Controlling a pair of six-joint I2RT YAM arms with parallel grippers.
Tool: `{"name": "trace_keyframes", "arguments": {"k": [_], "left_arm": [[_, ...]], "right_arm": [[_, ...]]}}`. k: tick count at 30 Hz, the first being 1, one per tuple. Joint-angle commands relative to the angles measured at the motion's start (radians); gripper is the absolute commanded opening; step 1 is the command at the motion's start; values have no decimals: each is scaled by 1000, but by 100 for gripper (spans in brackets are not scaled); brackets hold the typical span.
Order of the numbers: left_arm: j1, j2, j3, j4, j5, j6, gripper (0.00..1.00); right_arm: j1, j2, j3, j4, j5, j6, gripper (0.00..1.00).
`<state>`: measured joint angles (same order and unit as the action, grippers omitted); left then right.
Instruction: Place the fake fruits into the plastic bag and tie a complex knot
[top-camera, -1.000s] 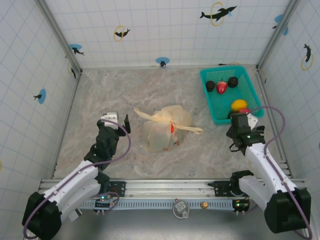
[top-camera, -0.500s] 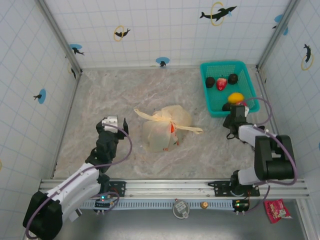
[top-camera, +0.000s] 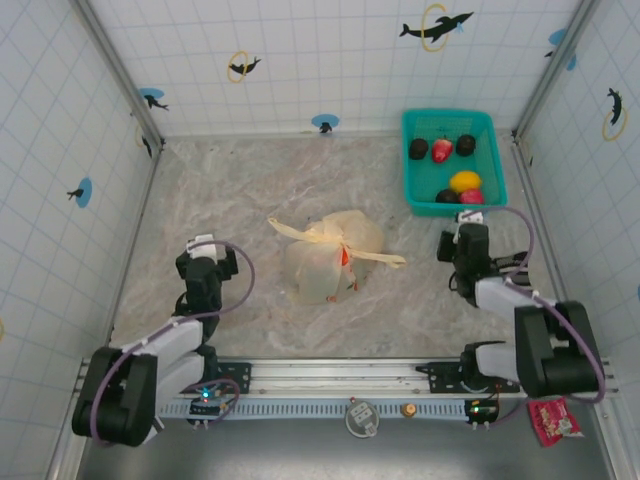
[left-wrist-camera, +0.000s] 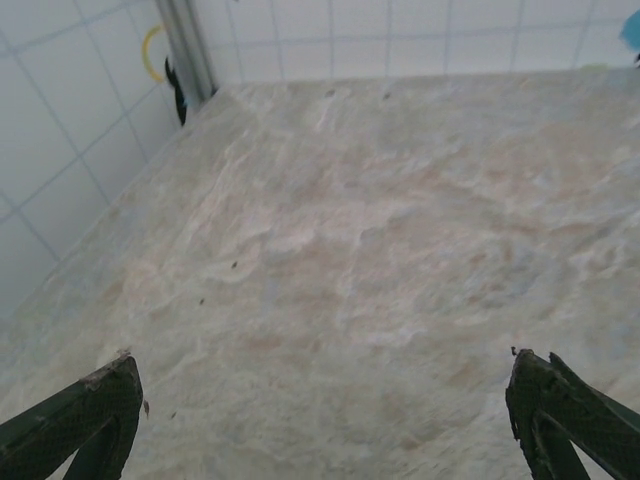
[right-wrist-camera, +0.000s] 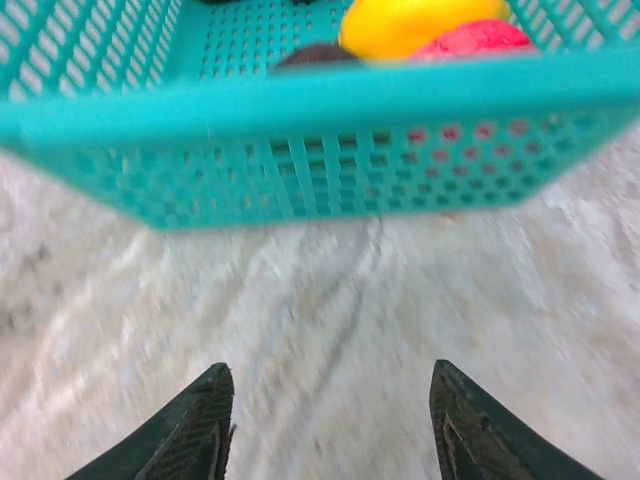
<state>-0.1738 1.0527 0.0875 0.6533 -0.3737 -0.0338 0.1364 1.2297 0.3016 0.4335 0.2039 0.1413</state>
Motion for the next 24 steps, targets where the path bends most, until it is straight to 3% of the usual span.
{"name": "trace_keyframes", "arguments": {"k": [1,5,7,9,11,17,18,19,21,22,24], "left_arm": [[74,66,9,75,38,-97,95],[103,130,-42,181,49,-104,94],[110,160,-115,334,25,-126,94],[123,209,-191,553,60,-106,97],[125,252,-208,659,136,2,97],[132,494,-206,926,254,46,98],[132,471,-175,826,225,32,98],[136,450,-126,702,222,17,98],[183,474,-95,677,300,-20,98],[196,467,-84,639,315,-28,98],[202,466,-82,626,323,-28,98]], "right_arm": [[-2,-66,-105,142,62,-50,58],[-36,-99,-274,399,82,-40,61],[-53,-74,-343,560,61,-27,62],[-69,-5,-396,730,-7,-45,62],[-76,64,-414,832,-59,-72,64],[-106,291,-449,1129,-123,-78,69],[-107,332,-439,1166,-141,-78,71],[-107,321,-407,1073,-151,-85,72],[-107,280,-280,769,-147,-81,89],[-123,294,-300,836,-156,-69,97],[-124,311,-310,877,-154,-69,97]]}}
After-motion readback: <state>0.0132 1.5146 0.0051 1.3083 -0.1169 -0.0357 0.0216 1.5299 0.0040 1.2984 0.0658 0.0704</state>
